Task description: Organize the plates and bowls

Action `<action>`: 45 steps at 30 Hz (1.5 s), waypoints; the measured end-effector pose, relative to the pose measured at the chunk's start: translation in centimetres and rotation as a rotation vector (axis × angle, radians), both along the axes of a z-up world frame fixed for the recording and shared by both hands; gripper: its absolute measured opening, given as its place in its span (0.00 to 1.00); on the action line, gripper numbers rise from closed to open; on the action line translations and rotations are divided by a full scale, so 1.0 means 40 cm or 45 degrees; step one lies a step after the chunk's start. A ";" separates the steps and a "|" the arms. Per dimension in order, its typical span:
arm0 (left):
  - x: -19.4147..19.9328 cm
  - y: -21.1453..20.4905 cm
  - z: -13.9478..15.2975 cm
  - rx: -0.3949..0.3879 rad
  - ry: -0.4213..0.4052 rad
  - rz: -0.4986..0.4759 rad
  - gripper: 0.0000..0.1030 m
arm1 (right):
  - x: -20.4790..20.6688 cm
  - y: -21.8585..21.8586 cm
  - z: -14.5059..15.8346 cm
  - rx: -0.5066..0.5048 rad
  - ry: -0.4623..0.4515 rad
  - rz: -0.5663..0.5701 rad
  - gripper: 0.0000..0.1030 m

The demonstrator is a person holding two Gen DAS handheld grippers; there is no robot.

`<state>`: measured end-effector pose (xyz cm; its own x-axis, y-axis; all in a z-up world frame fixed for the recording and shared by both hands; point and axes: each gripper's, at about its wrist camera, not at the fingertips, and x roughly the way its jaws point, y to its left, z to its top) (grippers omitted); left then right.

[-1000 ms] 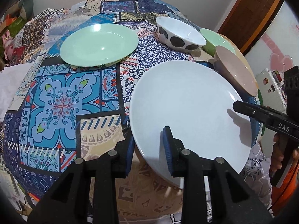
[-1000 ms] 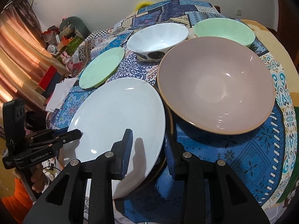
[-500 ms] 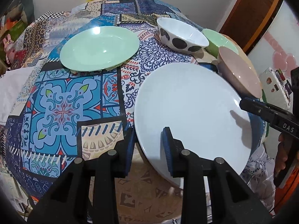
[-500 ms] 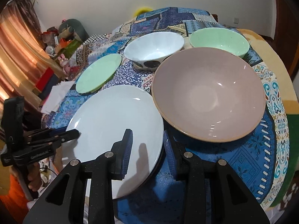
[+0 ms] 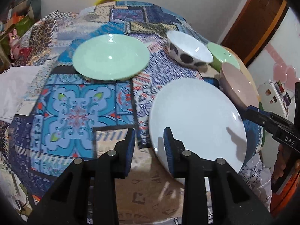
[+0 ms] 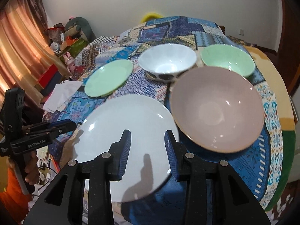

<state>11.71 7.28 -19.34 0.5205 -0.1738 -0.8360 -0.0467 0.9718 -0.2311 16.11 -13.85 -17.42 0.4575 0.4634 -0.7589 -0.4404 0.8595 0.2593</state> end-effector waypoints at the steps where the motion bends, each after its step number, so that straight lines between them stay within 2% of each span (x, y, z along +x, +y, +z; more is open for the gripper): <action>1: -0.004 0.012 0.009 0.005 -0.016 0.013 0.32 | 0.002 0.008 0.005 0.001 -0.009 0.007 0.33; 3: -0.008 0.037 0.030 0.020 -0.050 0.037 0.37 | 0.010 0.028 0.017 -0.004 -0.027 0.026 0.34; 5: -0.007 0.064 0.047 0.026 -0.084 0.066 0.50 | 0.014 0.047 0.025 -0.018 -0.044 0.040 0.34; 7: -0.005 0.092 0.066 0.045 -0.118 0.098 0.52 | 0.025 0.071 0.036 -0.033 -0.065 0.060 0.36; 9: 0.002 0.118 0.082 0.063 -0.135 0.121 0.54 | 0.035 0.094 0.045 -0.047 -0.087 0.071 0.41; 11: 0.014 0.147 0.093 0.064 -0.147 0.143 0.60 | 0.047 0.119 0.051 -0.057 -0.111 0.078 0.46; 14: 0.041 0.184 0.100 0.089 -0.158 0.167 0.61 | 0.075 0.154 0.052 -0.067 -0.126 0.064 0.53; 23: 0.146 0.293 0.062 0.090 -0.120 0.235 0.64 | 0.169 0.244 0.022 -0.068 -0.065 0.080 0.53; 29: 0.251 0.351 -0.001 0.027 -0.065 0.224 0.64 | 0.222 0.304 -0.013 -0.101 -0.036 0.088 0.53; 35: 0.336 0.374 -0.047 0.075 -0.052 0.178 0.63 | 0.267 0.352 -0.051 -0.159 -0.009 0.111 0.53; 36: 0.348 0.378 -0.054 0.077 -0.049 0.174 0.62 | 0.274 0.360 -0.060 -0.163 0.007 0.113 0.49; 41: 0.389 0.407 -0.088 0.056 -0.022 0.160 0.44 | 0.307 0.385 -0.092 -0.194 0.077 0.128 0.38; 45: 0.409 0.409 -0.113 0.054 -0.004 0.117 0.33 | 0.328 0.402 -0.113 -0.221 0.114 0.131 0.34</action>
<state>28.07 23.62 -23.88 0.5356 -0.0893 -0.8397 -0.1357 0.9724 -0.1899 29.25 2.24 -21.94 0.3419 0.3627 -0.8669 -0.5098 0.8466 0.1531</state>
